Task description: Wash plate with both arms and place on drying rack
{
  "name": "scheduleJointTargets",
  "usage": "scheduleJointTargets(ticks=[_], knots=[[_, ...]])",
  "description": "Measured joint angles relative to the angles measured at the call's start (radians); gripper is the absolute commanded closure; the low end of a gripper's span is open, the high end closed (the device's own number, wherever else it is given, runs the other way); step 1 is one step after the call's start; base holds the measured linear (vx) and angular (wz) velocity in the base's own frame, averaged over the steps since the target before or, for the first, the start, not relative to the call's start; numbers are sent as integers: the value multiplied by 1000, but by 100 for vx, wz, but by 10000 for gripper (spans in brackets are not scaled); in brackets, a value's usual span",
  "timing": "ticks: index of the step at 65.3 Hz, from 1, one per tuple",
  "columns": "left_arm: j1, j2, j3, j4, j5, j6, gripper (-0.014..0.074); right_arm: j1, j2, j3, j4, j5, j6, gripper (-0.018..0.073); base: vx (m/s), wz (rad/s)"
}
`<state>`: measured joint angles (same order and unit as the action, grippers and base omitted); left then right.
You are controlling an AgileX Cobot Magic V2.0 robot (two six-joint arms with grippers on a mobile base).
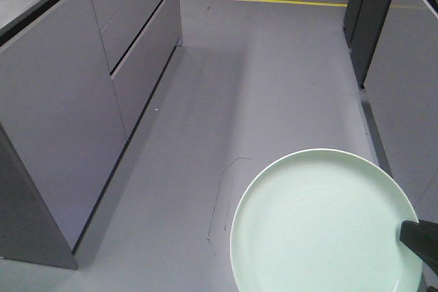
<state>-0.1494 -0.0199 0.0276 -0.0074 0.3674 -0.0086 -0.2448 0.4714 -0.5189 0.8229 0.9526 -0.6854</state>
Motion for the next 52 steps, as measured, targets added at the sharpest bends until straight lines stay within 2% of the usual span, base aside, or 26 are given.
scheduleJointTargets(ticks=[52], knots=[[0,0,0,0,0,0,603,0,0,0,0,0,0,561,16,4]])
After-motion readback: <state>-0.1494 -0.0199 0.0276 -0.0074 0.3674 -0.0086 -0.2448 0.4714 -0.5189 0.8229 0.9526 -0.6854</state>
